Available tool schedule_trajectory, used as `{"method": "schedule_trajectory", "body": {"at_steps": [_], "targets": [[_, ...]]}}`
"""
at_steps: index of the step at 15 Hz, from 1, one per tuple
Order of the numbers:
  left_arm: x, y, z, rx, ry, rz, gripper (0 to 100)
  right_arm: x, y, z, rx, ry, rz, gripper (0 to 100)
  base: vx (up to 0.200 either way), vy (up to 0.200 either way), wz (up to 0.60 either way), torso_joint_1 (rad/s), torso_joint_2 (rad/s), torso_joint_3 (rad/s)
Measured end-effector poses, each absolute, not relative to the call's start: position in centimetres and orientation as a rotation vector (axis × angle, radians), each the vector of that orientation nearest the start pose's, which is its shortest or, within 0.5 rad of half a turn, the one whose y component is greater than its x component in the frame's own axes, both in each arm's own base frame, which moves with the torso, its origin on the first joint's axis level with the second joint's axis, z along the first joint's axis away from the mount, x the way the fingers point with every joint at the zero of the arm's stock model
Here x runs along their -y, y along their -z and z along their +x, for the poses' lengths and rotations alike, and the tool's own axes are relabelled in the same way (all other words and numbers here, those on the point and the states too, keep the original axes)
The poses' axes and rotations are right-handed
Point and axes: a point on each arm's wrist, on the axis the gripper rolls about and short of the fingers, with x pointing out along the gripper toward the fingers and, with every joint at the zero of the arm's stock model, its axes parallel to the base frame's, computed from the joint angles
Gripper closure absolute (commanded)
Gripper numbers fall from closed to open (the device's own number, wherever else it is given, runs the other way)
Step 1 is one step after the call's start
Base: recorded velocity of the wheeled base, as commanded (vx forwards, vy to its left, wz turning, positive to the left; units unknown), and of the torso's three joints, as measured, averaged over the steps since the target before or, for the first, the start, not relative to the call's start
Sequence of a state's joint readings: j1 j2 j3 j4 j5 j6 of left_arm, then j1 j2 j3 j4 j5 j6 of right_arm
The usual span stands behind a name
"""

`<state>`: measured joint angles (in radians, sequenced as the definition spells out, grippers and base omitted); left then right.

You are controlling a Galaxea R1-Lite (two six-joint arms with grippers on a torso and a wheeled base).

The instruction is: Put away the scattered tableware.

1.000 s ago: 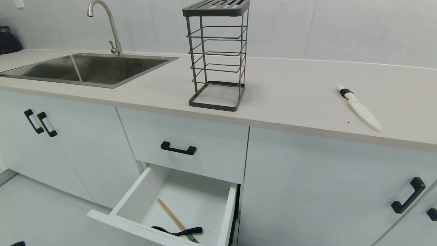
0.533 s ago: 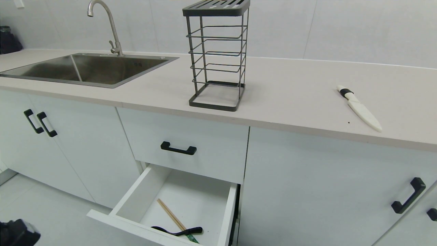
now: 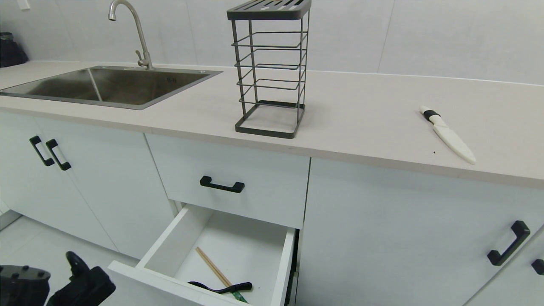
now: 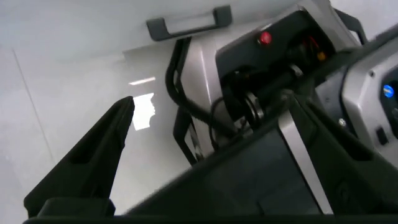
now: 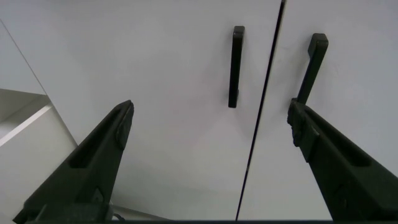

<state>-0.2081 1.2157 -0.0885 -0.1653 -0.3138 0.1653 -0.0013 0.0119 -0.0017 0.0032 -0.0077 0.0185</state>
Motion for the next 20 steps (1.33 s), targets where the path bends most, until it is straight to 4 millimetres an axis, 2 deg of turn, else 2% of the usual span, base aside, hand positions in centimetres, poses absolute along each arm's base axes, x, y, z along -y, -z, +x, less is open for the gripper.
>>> {"method": "schedule_trajectory", "body": {"at_steps": [3,5,8,10,20], "targets": [[3.1,-6.0,11.6,-0.943,0.544,0.099,0,0.0,-7.6,-2.2,-0.013,0.009,0.018,0,0.000,0.000,0.00,0.000,0.00,0.000],[3.3,-4.9,12.3,-0.989,0.539,0.097,0,0.0,-7.6,-2.2,-0.014,0.009,0.018,0,0.000,0.000,0.00,0.000,0.00,0.000],[3.6,-4.1,14.3,-0.952,0.531,0.091,0,0.0,-7.6,-2.2,-0.014,0.009,0.018,0,0.000,0.000,0.00,0.000,0.00,0.000],[3.8,-3.5,14.9,-0.982,0.528,0.083,0,0.0,-7.6,-2.2,-0.014,0.009,0.018,0,0.000,0.000,0.00,0.000,0.00,0.000],[4.9,-2.3,19.6,-0.947,0.524,0.060,0,0.0,-7.6,-2.2,-0.014,0.009,0.018,0,0.000,0.000,0.00,0.000,0.00,0.000]]}}
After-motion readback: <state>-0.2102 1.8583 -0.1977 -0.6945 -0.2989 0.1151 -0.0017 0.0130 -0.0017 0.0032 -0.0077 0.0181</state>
